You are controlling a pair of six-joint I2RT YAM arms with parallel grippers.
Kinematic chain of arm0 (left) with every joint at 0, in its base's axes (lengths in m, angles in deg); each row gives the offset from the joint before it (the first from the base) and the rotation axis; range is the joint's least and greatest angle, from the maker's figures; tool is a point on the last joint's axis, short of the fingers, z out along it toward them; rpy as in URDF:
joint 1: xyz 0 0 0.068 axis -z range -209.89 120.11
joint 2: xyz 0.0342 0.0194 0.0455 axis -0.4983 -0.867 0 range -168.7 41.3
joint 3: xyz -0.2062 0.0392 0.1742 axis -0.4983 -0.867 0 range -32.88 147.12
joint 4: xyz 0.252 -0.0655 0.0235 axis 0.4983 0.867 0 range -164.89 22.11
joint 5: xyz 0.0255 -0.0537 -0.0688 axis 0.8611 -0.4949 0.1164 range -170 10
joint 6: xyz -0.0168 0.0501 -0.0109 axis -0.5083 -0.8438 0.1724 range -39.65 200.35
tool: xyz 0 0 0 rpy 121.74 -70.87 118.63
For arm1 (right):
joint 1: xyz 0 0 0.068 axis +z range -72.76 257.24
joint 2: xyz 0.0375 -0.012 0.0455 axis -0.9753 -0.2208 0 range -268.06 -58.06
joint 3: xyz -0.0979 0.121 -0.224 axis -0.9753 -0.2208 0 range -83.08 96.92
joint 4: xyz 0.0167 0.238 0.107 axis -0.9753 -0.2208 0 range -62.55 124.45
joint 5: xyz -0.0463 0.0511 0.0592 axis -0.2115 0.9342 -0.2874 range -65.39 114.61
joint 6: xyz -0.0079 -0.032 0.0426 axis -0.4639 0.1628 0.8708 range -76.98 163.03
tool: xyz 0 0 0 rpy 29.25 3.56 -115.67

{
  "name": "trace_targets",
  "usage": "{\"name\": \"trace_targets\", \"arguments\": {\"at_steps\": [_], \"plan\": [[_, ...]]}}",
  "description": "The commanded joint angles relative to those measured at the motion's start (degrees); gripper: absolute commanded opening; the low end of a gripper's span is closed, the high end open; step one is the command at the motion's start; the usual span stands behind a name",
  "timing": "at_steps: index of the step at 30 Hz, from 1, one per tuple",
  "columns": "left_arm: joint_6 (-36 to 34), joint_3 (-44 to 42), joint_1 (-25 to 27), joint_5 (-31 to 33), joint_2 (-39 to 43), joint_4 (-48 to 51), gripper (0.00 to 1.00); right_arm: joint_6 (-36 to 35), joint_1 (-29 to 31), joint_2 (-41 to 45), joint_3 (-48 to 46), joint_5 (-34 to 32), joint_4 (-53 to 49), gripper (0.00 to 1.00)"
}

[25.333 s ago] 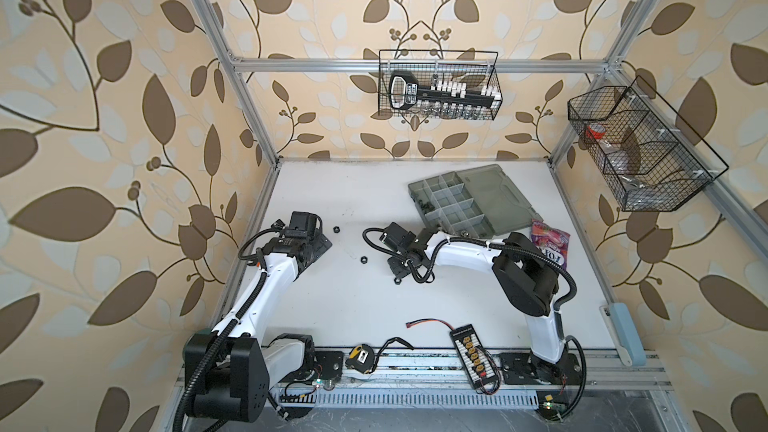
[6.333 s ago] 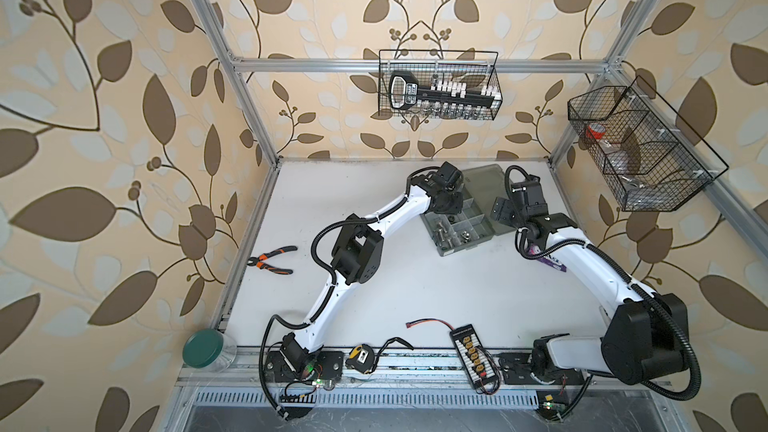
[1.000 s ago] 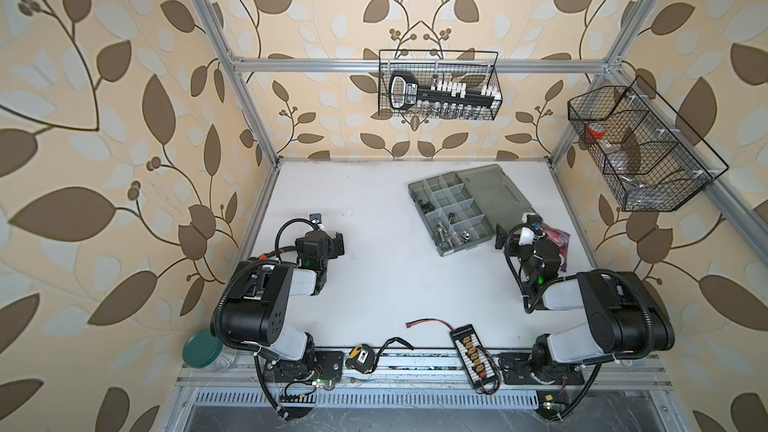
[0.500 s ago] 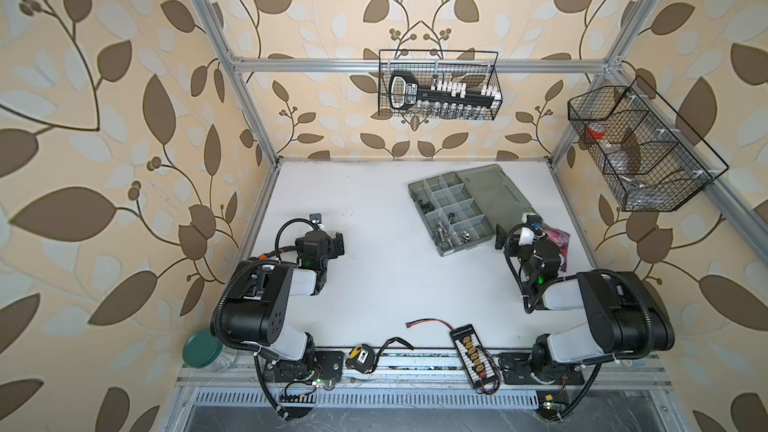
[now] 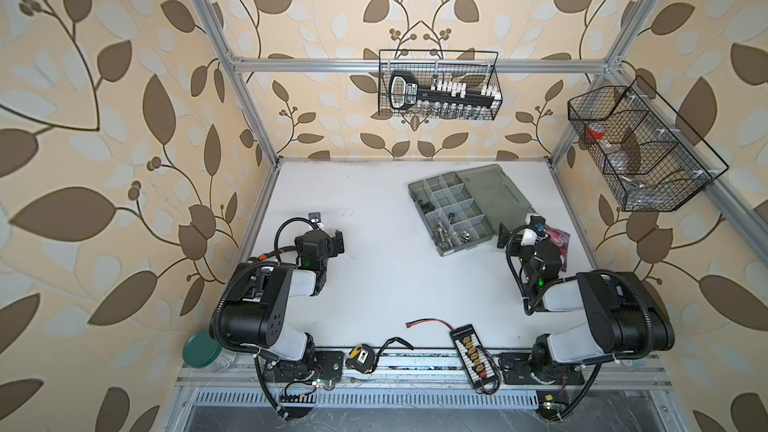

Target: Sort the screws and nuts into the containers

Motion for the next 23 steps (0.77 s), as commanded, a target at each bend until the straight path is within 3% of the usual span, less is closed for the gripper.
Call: {"name": "trace_targets", "arguments": {"at_steps": [1, 3, 6, 23], "plan": [[1.27, 1.34, -0.69, 3.69, 0.25, -1.23, 0.99, 1.86, -0.11, 0.23, 0.07, -4.51, 0.94, 1.0], [1.33, 0.75, -0.58, 3.11, 0.93, -1.52, 0.99, 1.23, -0.09, 0.18, 0.14, -3.21, 0.88, 1.0], [1.25, 0.95, -0.54, 3.03, 0.82, -1.45, 0.99, -2.07, -0.09, -0.24, 2.07, 4.9, -2.34, 1.0], [1.17, 1.06, -0.6, 3.07, 0.57, -1.42, 0.99, -1.66, -0.12, -0.36, 2.14, 4.01, -2.37, 1.0]]}}
